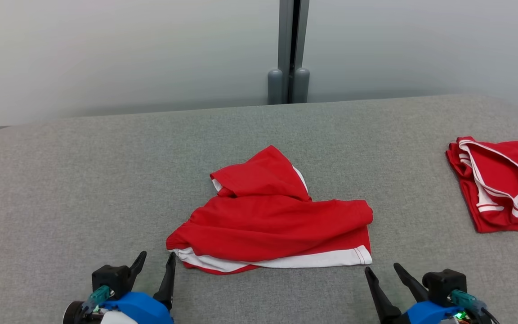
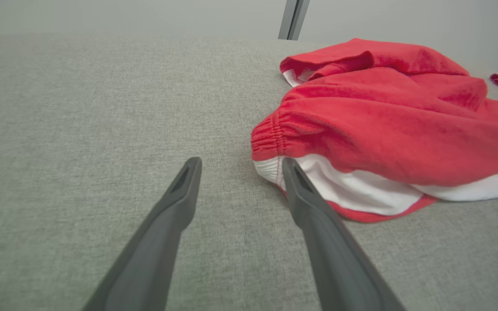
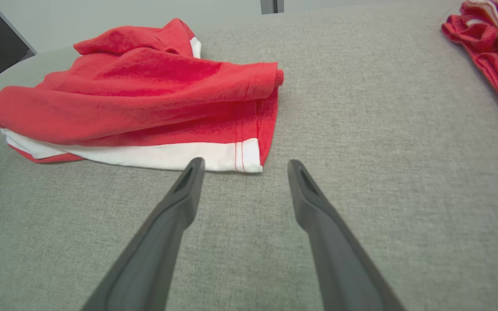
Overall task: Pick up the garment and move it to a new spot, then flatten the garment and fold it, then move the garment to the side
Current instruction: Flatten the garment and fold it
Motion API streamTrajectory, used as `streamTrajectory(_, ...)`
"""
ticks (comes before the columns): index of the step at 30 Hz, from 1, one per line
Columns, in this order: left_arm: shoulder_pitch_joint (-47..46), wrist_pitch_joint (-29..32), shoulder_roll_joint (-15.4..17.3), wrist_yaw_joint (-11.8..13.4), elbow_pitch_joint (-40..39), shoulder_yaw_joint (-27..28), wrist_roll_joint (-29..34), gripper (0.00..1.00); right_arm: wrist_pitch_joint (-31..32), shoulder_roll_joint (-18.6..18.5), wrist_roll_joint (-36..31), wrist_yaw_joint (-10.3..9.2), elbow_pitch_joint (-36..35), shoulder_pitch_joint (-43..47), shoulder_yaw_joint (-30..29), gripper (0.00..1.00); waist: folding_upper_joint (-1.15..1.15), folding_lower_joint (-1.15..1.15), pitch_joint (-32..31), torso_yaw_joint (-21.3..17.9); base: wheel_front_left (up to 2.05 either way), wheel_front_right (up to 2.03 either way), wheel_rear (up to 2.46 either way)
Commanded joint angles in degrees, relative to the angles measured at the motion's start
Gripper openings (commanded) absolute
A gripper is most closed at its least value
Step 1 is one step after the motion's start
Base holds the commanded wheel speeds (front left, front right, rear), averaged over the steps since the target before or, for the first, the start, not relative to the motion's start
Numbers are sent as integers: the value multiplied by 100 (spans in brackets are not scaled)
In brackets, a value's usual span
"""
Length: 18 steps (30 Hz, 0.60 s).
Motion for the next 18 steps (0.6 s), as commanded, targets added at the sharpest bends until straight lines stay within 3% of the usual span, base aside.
streamTrajectory(1, -134, -28, 2, -35, 66, -46, -59, 100, 20, -5, -17, 0, 32, -99, 32, 100, 0, 0, 29, -15, 0, 0, 0)
streamTrajectory(12, -582, -125, 48, -27, 537, -567, -453, 100, -91, -6, 40, 0, 241, -433, 269, 100, 0, 0, 319, -158, 0, 0, 0)
streamTrajectory(13, -609, -128, 68, -27, 560, -621, -483, 80, -95, -6, 27, 0, 274, -459, 265, 100, 0, 0, 334, -164, 0, 0, 0)
streamTrajectory(15, -649, -102, 70, -27, 622, -719, -555, 0, -92, -5, 9, 0, 333, -522, 259, 100, 0, 0, 367, -174, 0, 0, 0)
streamTrajectory(18, -707, -119, 100, -27, 647, -863, -682, 0, -51, -7, -50, 0, 473, -611, 180, 100, 0, 0, 404, -170, 0, 0, 0)
